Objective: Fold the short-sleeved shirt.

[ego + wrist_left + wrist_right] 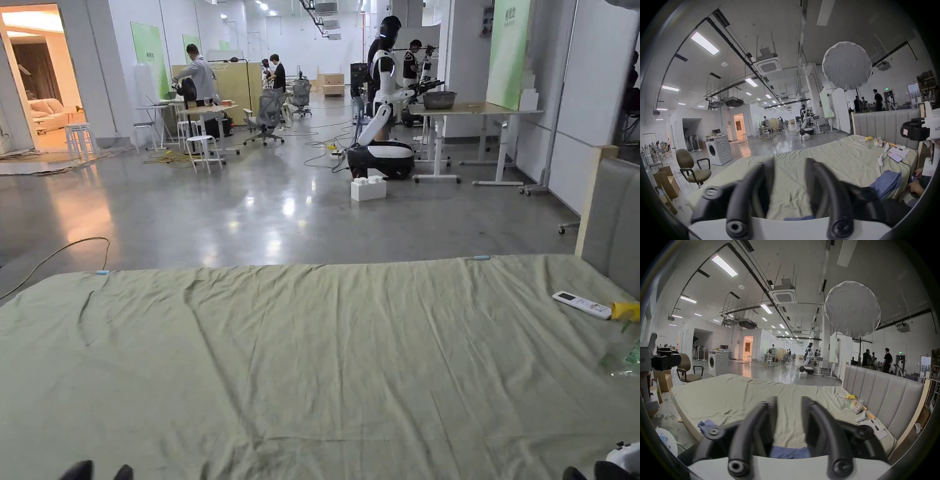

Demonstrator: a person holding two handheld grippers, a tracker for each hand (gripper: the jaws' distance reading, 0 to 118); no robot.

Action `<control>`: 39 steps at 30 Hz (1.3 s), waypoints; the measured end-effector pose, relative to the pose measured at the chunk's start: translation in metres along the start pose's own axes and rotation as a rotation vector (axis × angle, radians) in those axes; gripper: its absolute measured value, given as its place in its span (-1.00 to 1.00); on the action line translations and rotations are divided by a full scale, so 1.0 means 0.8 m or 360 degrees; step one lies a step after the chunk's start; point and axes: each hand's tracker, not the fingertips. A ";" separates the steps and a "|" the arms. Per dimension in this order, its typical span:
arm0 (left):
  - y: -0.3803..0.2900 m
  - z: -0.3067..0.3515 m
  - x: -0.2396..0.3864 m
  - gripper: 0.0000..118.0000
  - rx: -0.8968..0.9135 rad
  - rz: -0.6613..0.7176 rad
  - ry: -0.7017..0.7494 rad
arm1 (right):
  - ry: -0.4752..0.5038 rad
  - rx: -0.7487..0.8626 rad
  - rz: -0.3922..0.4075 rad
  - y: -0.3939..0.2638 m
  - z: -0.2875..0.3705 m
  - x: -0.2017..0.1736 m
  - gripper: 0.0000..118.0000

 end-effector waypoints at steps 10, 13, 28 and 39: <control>-0.004 -0.004 -0.002 -0.99 -0.0039 0.0137 -0.0106 | -0.0056 -0.0113 -0.0129 -0.014 -0.001 0.004 -1.00; -0.003 -0.006 -0.004 -0.99 -0.0028 0.0152 -0.0107 | -0.0080 -0.0110 -0.0137 -0.014 -0.001 0.009 -1.00; -0.145 -0.118 -0.098 0.40 -0.0601 0.0806 -0.0280 | -0.0009 -0.0281 -0.0237 -0.044 -0.020 0.008 -1.00; -0.383 -0.227 -0.134 0.71 -0.1162 0.1608 -0.0423 | -0.0015 -0.0499 -0.0259 -0.076 -0.023 0.004 -1.00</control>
